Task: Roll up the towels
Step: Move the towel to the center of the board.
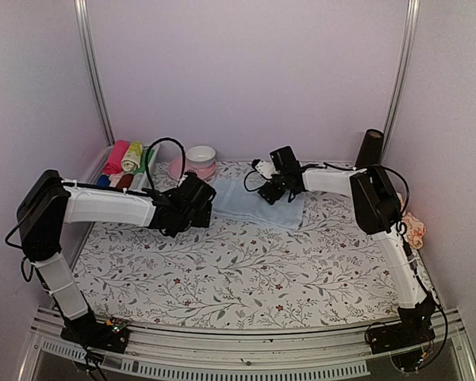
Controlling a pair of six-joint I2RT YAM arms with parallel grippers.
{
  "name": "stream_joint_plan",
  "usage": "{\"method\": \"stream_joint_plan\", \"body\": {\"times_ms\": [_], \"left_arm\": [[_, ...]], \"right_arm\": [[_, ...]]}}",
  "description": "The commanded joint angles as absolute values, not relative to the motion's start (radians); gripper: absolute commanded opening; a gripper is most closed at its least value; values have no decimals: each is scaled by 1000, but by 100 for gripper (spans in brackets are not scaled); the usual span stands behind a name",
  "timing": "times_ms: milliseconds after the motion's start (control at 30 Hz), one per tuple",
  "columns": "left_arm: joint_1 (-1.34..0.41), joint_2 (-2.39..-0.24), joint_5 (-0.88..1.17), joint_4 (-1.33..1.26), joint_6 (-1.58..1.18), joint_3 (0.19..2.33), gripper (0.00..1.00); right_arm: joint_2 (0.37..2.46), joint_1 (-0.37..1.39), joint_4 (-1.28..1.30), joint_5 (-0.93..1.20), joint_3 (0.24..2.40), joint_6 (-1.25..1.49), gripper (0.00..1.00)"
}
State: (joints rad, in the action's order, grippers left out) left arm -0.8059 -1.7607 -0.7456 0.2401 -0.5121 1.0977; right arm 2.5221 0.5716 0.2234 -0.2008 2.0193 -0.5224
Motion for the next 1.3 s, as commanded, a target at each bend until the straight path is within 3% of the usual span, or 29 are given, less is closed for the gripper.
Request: {"method": "stream_joint_plan", "body": {"times_ms": [0, 333, 633, 867, 1267], "left_arm": [[-826, -1754, -732, 175, -467, 1077, 97], [-879, -1829, -640, 33, -338, 1094, 97], [-914, -1829, -622, 32, -311, 1100, 97], [-914, -1758, -612, 31, -333, 1048, 97], [-914, -1719, -628, 30, -350, 997, 97]], "right_arm": [[2489, 412, 378, -276, 1922, -452, 99], [2105, 305, 505, 102, 1692, -225, 99], [1821, 308, 414, 73, 1414, -608, 99], [1783, 321, 395, 15, 1250, -763, 99], [1925, 439, 362, -51, 1242, -778, 99]]}}
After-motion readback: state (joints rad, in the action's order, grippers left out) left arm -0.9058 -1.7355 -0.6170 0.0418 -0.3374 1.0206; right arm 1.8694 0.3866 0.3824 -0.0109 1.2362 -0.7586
